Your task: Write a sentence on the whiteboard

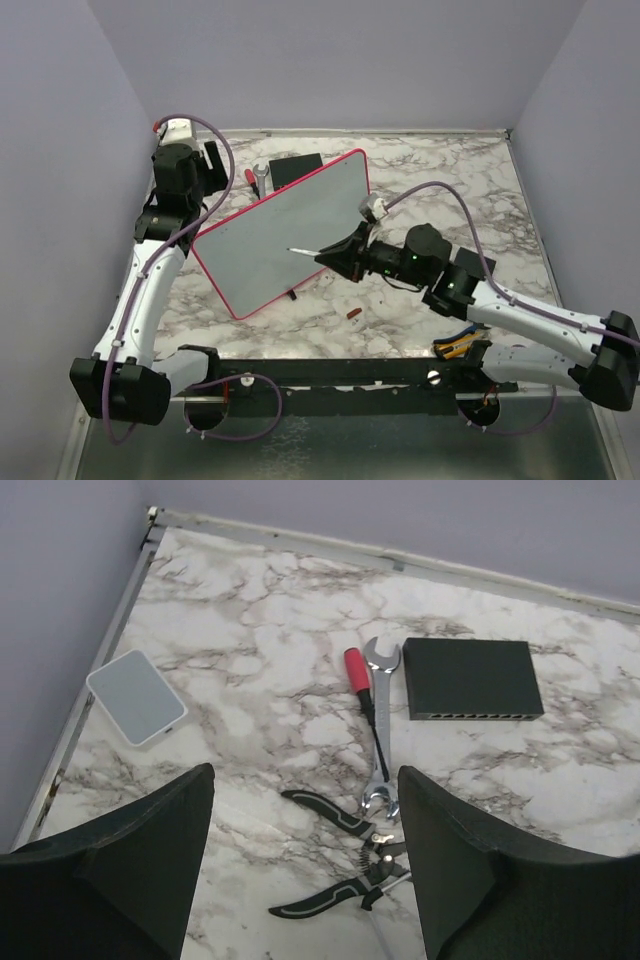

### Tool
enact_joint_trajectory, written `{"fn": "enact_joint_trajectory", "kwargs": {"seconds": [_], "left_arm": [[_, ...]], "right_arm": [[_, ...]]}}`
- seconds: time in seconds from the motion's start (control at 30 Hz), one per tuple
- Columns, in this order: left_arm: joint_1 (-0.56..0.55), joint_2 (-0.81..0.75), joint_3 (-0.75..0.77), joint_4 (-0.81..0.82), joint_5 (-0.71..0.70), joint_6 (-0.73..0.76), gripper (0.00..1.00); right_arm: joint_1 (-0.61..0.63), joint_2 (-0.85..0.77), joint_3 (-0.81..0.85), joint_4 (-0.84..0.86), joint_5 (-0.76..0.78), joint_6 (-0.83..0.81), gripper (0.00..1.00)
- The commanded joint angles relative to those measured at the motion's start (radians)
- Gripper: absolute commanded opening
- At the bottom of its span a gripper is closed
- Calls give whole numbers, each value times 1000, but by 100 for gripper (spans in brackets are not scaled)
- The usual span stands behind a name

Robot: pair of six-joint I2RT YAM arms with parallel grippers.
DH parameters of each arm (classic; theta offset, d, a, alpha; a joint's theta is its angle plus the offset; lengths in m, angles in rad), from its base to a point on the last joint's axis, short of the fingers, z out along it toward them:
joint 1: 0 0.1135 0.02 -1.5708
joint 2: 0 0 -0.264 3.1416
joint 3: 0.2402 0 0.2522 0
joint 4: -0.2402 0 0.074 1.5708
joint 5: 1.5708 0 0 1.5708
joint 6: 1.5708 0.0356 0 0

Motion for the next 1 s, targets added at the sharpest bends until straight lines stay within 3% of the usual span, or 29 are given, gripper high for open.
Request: {"fn": "enact_joint_trajectory", "kwargs": {"seconds": [0.0,0.37,0.97], "left_arm": [[70,-49,-95,81,-44,-36,75],[118,-98,-257,125,-38,-35,75],[116,-88,-286,129,-5,-27,75]], "right_arm": [[118,132,99,146,92,-56,0],[221,383,282,191,81,-104,0],[249,559,397,157,50,-120,0]]}}
